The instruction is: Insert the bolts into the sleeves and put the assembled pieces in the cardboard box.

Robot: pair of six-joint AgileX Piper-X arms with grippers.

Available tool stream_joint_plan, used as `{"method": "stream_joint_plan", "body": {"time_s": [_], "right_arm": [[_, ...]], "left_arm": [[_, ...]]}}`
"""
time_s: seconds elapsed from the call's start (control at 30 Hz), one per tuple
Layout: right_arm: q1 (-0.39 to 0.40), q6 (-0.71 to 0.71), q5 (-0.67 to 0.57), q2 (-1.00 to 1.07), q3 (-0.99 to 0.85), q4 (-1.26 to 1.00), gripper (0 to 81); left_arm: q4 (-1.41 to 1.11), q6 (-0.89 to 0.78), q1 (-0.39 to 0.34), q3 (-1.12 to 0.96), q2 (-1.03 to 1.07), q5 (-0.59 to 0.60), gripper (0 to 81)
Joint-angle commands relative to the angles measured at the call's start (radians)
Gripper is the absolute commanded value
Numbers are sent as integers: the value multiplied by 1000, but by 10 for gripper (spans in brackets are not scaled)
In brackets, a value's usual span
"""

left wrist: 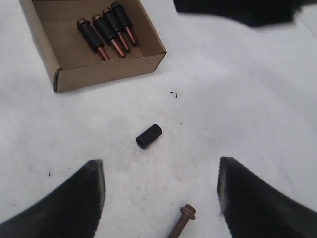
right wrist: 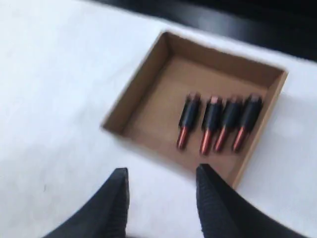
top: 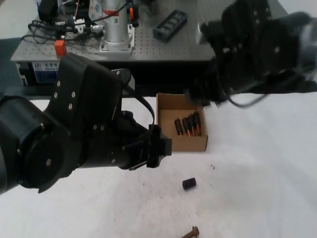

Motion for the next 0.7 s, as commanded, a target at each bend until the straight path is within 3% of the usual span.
{"method": "stream_joint_plan", "body": {"time_s": [0.0,0.3,0.67], "right_arm": [[28,-274,-114,-217,158,466,317],[79,-442,-92,-70,154,466,317],[138,-516,20,73,110,421,317]], "left_arm": [[-5,15,0,-5,-10,-21,474],[-5,36,0,-5,-10,-35,474],[-5,66,0,-5,-10,-35,474]]}}
